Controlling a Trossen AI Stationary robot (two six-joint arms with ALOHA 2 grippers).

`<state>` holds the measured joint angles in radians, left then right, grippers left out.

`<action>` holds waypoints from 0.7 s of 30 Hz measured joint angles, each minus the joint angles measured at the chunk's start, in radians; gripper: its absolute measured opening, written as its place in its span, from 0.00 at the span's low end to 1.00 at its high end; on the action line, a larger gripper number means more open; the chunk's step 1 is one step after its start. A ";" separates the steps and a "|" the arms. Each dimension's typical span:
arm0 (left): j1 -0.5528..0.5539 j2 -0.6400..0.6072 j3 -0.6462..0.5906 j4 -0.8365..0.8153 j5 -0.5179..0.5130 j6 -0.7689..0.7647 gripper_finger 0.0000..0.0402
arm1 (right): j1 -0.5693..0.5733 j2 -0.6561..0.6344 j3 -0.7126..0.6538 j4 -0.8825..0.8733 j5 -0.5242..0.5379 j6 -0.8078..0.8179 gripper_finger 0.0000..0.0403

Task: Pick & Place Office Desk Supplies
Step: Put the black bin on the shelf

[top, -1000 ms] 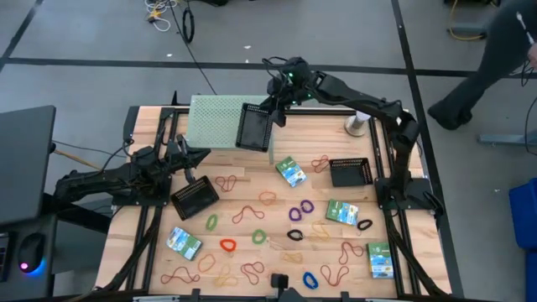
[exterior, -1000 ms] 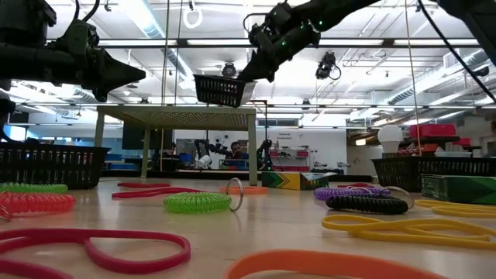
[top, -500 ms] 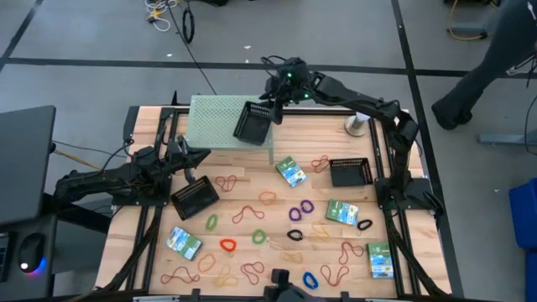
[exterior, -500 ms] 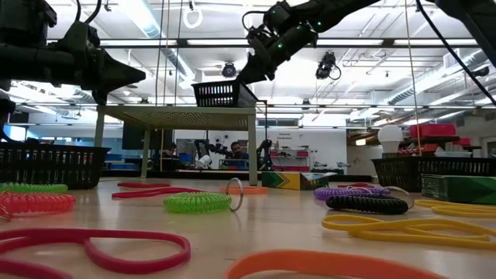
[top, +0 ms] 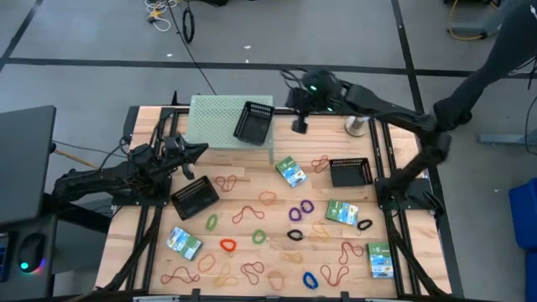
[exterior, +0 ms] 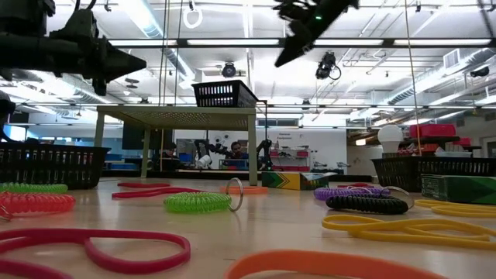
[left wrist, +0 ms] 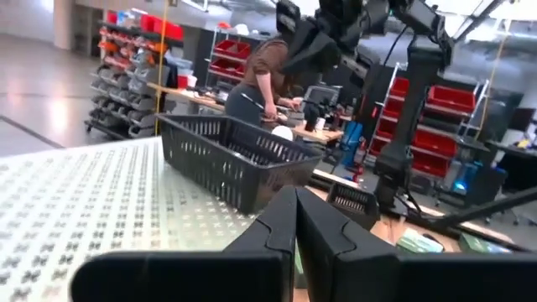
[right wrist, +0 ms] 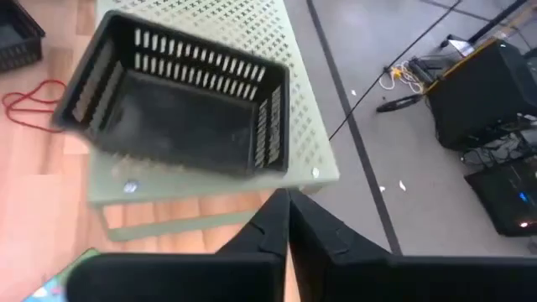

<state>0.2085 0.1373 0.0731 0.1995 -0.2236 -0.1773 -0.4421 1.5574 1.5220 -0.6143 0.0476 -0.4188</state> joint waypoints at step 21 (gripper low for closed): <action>0.000 0.518 0.390 -0.041 0.000 0.091 0.02 | 0.394 -0.580 -1.117 0.990 0.274 0.475 0.04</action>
<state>0.2085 0.6551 0.4630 0.1586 -0.2235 -0.0859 -0.0485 0.9771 0.4051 0.3752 0.3218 0.0561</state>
